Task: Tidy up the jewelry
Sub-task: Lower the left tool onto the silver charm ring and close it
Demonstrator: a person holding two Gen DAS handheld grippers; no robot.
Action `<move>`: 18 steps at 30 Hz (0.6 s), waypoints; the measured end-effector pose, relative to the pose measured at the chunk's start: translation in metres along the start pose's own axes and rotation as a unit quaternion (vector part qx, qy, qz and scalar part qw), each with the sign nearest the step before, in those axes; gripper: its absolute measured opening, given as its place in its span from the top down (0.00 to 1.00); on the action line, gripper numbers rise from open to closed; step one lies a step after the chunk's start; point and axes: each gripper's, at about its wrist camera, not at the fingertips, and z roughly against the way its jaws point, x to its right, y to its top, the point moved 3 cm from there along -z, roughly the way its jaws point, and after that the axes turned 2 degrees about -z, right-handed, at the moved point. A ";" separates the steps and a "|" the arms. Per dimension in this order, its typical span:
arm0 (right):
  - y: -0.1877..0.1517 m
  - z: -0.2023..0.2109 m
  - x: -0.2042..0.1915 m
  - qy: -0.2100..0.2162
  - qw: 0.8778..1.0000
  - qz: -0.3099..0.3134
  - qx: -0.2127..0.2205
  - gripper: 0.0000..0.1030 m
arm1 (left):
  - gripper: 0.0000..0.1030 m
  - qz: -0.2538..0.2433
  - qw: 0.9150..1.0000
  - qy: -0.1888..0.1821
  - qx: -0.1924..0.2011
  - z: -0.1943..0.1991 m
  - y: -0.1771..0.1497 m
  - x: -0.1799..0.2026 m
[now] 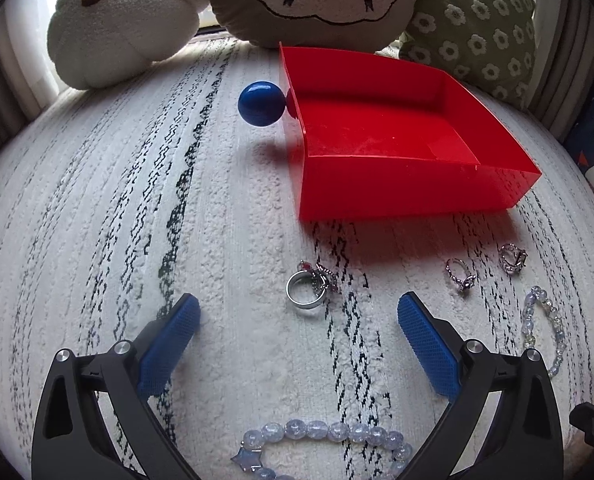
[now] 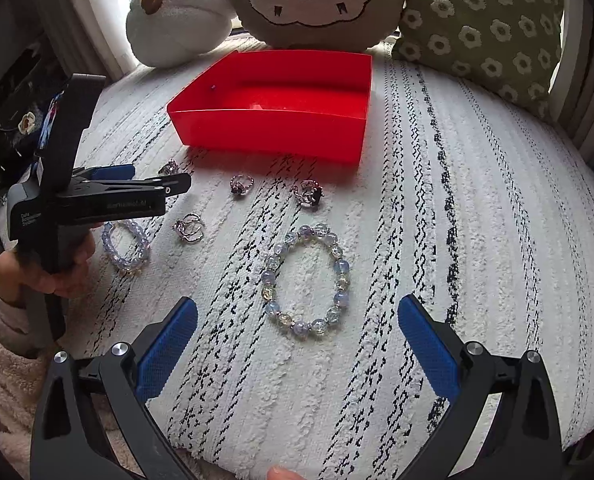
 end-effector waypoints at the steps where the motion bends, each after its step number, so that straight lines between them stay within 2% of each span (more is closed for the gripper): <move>1: 0.000 0.000 0.000 0.000 1.000 0.000 0.000 0.04 | 0.08 -0.001 1.000 0.000 0.001 -0.001 0.001 0.000; 4: 0.000 0.000 0.000 0.000 1.000 0.001 0.000 0.04 | 0.10 0.002 1.000 0.001 0.002 -0.002 0.004 -0.002; 8: 0.000 0.000 -0.001 -0.001 1.000 0.000 -0.001 0.04 | 0.29 -0.007 0.999 0.031 0.008 -0.001 0.005 -0.006; 10: 0.000 0.000 0.000 -0.001 1.000 0.000 0.000 0.04 | 0.32 -0.002 1.000 0.028 0.007 -0.001 0.006 -0.008; 11: 0.000 0.000 0.000 -0.001 1.000 0.000 0.000 0.04 | 0.37 -0.001 0.999 0.032 0.008 0.000 0.006 -0.009; 14: 0.000 -0.001 0.000 -0.001 1.000 0.000 -0.001 0.04 | 0.43 -0.003 0.999 0.037 0.011 0.002 0.006 -0.010; 16: 0.000 -0.001 -0.001 -0.001 1.000 0.000 -0.002 0.04 | 0.52 -0.007 0.999 0.037 0.015 0.003 0.006 -0.008; 17: 0.000 -0.001 -0.001 -0.001 1.000 0.000 -0.002 0.04 | 0.65 -0.010 0.999 0.034 0.015 0.004 0.005 -0.005; 18: 0.000 -0.001 0.000 -0.002 1.000 0.000 -0.002 0.04 | 0.69 -0.014 0.999 0.037 0.016 0.004 0.005 -0.003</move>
